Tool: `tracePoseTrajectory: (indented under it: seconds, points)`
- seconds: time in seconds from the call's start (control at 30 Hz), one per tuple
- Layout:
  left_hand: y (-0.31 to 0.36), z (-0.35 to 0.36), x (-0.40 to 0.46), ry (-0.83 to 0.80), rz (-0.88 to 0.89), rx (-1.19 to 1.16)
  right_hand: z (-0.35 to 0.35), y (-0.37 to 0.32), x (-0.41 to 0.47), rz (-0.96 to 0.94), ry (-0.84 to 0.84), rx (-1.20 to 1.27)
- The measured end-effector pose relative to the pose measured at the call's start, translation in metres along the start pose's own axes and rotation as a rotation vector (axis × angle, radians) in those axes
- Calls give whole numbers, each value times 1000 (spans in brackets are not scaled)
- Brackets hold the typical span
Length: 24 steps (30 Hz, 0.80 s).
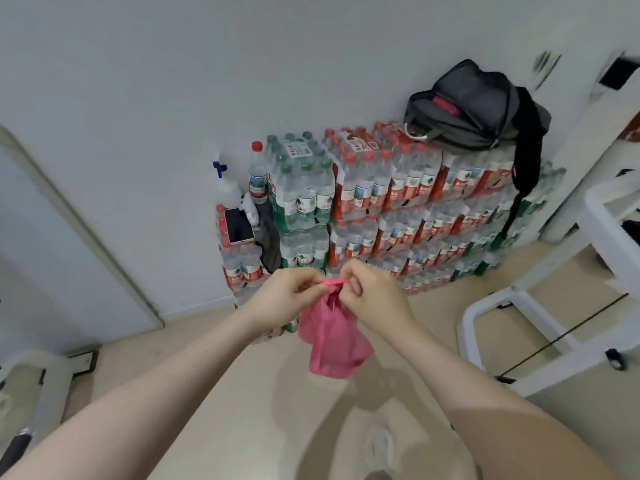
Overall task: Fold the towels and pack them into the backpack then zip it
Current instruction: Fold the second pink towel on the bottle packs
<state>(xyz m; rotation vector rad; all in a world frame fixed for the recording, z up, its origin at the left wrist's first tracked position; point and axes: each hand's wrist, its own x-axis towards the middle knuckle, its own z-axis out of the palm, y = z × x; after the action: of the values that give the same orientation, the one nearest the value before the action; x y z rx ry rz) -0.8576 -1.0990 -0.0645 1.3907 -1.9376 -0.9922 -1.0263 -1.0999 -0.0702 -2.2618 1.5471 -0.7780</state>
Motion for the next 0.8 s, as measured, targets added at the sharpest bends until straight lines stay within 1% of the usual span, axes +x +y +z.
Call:
tracePoseTrajectory:
  seconds: [0.1, 0.13, 0.23, 0.3, 0.33, 0.4, 0.47, 0.5, 0.53, 0.6, 0.67, 0.7, 0.77, 0.8]
  points:
    - [-2, 5, 44, -18, -95, -148, -2, 31, 50, -77, 112, -174]
    - [-1, 6, 62, -10, -120, -199, -3, 41, 69, -84, 113, -194]
    - [0, 0, 119, 11, -173, -314, -11, 76, 125, 19, 49, -130]
    - [-1, -10, 153, 15, -216, -291, -23, 103, 161, 86, 8, -49]
    - [-1, -14, 169, 8, -232, -272, -31, 117, 180, 80, -27, -12]
    - [-1, -21, 198, 11, -268, -284, -46, 138, 213, 28, -165, 56]
    - [-4, -31, 224, 116, -324, -301, -63, 154, 244, -12, -341, 131]
    - [-5, -35, 237, 199, -328, -259, -70, 160, 258, -19, -419, 176]
    - [-7, -40, 248, 274, -314, -164, -75, 168, 271, -23, -478, 206]
    - [-6, -47, 269, 380, -286, 151, -80, 182, 297, -53, -529, 181]
    - [-3, -55, 286, 463, -306, 505, -78, 194, 323, -85, -482, 63]
    - [-4, -61, 296, 517, -286, 645, -76, 198, 336, -94, -455, -13]
    - [-10, -78, 313, 595, -200, 854, -74, 206, 365, -96, -401, -169]
    - [-15, -91, 322, 632, -190, 897, -74, 212, 380, -82, -369, -217]
